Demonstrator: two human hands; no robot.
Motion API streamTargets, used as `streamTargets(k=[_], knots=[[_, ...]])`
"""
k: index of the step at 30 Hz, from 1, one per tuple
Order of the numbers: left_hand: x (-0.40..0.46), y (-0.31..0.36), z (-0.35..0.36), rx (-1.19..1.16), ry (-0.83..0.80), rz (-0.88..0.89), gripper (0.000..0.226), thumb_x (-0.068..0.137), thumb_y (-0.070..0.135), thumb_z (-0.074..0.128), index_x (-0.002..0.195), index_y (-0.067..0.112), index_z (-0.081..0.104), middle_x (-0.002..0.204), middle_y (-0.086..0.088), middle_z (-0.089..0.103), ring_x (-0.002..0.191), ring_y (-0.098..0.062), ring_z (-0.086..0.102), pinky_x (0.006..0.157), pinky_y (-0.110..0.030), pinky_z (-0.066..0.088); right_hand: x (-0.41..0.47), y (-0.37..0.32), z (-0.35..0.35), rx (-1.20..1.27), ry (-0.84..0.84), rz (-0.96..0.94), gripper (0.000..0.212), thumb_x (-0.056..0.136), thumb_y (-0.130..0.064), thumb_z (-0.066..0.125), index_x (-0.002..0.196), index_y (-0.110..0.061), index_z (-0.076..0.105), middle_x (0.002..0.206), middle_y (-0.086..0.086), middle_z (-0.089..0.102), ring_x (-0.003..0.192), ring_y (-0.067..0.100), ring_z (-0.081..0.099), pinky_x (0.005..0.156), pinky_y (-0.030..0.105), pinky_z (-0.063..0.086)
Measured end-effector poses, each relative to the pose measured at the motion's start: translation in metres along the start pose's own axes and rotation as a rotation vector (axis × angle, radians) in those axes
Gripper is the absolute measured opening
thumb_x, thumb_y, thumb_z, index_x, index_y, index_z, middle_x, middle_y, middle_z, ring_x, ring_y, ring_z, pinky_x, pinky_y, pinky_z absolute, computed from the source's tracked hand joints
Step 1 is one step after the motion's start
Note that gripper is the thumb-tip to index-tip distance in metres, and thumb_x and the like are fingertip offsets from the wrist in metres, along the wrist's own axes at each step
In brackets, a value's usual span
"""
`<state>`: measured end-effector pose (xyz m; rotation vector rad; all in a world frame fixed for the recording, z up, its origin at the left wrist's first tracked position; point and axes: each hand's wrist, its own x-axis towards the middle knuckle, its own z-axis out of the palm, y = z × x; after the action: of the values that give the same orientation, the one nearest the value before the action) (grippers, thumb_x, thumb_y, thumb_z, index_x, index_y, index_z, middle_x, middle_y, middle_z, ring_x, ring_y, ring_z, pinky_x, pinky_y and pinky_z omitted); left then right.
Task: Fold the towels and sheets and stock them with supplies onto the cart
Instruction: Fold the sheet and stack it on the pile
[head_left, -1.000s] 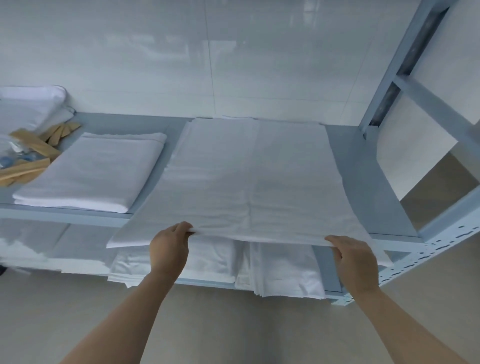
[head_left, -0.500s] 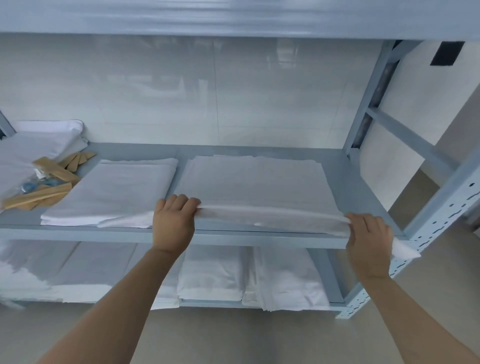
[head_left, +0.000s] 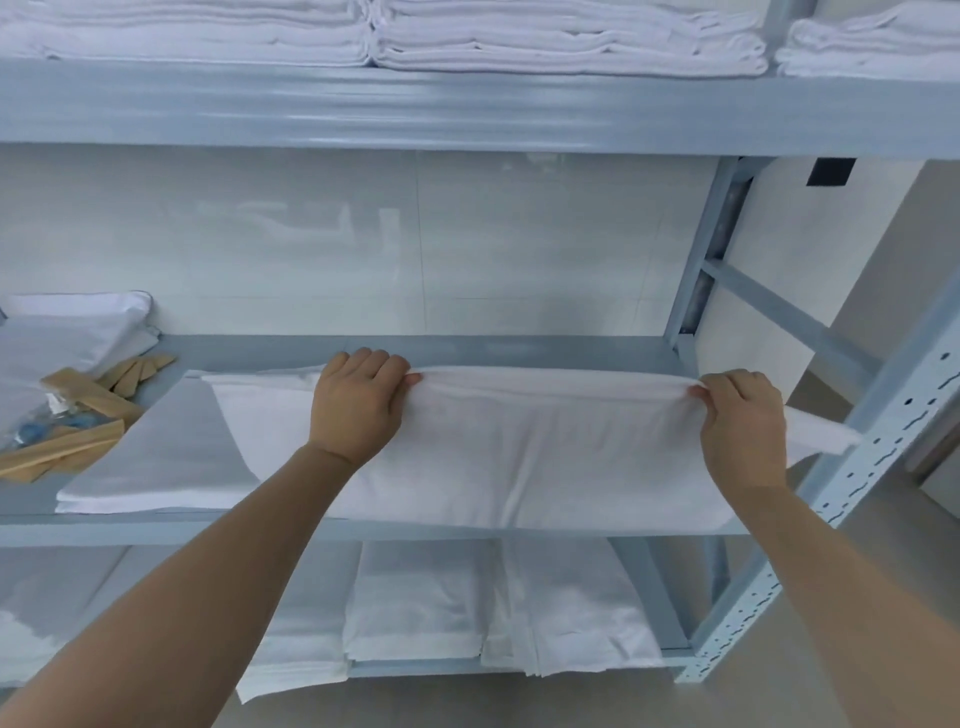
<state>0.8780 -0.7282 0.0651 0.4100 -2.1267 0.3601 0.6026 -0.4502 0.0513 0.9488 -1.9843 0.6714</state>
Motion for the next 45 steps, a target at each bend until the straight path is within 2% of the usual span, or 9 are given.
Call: streamTargets(k=[4,8,23,28,31,39,41,43,45], knots=[[0.019,-0.021,0.037,0.059,-0.017,-0.005,0.030,0.096,0.024,0.050,0.073,0.007,0.061,0.061,-0.006,0.055,0.056,-0.028,0.051,0.056,-0.031,0.033,0.024,0.010,0.035,-0.026,0.006,-0.133,0.006,0.088,0.002,0.057,0.085,0.003,0.063,0.071,0.018,0.055,0.066,0.036,0.052,0.064,0.039,0.038],[0.032,-0.038,0.080,0.095,-0.056,0.007,0.034,0.097,0.028,0.048,0.070,0.009,0.059,0.057,-0.004,0.053,0.051,-0.026,0.049,0.053,-0.028,0.029,0.048,0.024,0.082,-0.053,-0.013,-0.224,0.040,0.098,-0.034,0.045,0.073,-0.003,0.053,0.065,0.013,0.050,0.062,0.030,0.047,0.062,0.036,0.029],[0.075,-0.115,0.253,0.119,-0.187,0.018,0.039,0.094,0.038,0.042,0.073,0.011,0.059,0.056,-0.005,0.056,0.052,-0.029,0.055,0.051,-0.025,0.029,0.117,0.048,0.284,-0.081,-0.161,-0.243,0.051,0.097,-0.048,0.036,0.070,-0.007,0.050,0.060,0.011,0.052,0.064,0.030,0.050,0.063,0.036,0.035],[0.032,-0.132,0.378,0.139,-0.447,-0.094,0.037,0.097,0.045,0.044,0.082,0.015,0.058,0.079,-0.006,0.066,0.074,-0.032,0.062,0.056,-0.030,0.032,0.089,0.060,0.406,-0.141,-0.552,-0.154,0.059,0.090,-0.066,0.028,0.062,-0.016,0.041,0.059,0.003,0.053,0.066,0.029,0.055,0.068,0.036,0.042],[-0.029,-0.126,0.429,0.139,-0.593,-0.180,0.037,0.099,0.048,0.036,0.090,0.018,0.057,0.091,-0.003,0.067,0.087,-0.030,0.063,0.063,-0.033,0.037,0.021,0.070,0.459,-0.108,-0.711,-0.086,0.048,0.091,-0.061,0.043,0.069,-0.018,0.043,0.073,0.007,0.061,0.081,0.030,0.061,0.072,0.036,0.040],[-0.023,-0.143,0.448,0.019,-0.479,-0.239,0.036,0.098,0.042,0.044,0.069,0.021,0.041,0.068,-0.003,0.062,0.066,-0.031,0.058,0.062,-0.032,0.029,0.031,0.086,0.470,0.123,-0.553,-0.154,0.043,0.088,-0.037,0.063,0.063,-0.016,0.035,0.055,0.001,0.042,0.058,0.028,0.048,0.057,0.036,0.032],[-0.012,-0.146,0.459,0.041,-0.541,-0.276,0.038,0.099,0.042,0.042,0.067,0.021,0.040,0.069,-0.001,0.061,0.068,-0.028,0.056,0.073,-0.033,0.036,0.045,0.081,0.477,0.069,-0.543,-0.130,0.044,0.090,-0.036,0.061,0.061,-0.017,0.035,0.055,0.004,0.047,0.059,0.029,0.050,0.058,0.036,0.033],[-0.016,-0.144,0.473,0.031,-0.688,-0.343,0.037,0.100,0.042,0.038,0.069,0.022,0.042,0.075,0.000,0.063,0.077,-0.025,0.058,0.087,-0.034,0.036,0.041,0.073,0.494,-0.068,-0.709,-0.071,0.045,0.094,-0.042,0.052,0.061,-0.020,0.033,0.066,0.004,0.053,0.074,0.030,0.057,0.067,0.037,0.034],[-0.024,-0.142,0.483,-0.026,-0.726,-0.420,0.033,0.100,0.042,0.039,0.074,0.023,0.046,0.075,0.001,0.061,0.084,-0.024,0.060,0.087,-0.034,0.034,0.028,0.070,0.506,-0.083,-0.801,0.037,0.044,0.097,-0.045,0.046,0.061,-0.022,0.032,0.069,-0.001,0.050,0.085,0.028,0.057,0.073,0.035,0.031]])
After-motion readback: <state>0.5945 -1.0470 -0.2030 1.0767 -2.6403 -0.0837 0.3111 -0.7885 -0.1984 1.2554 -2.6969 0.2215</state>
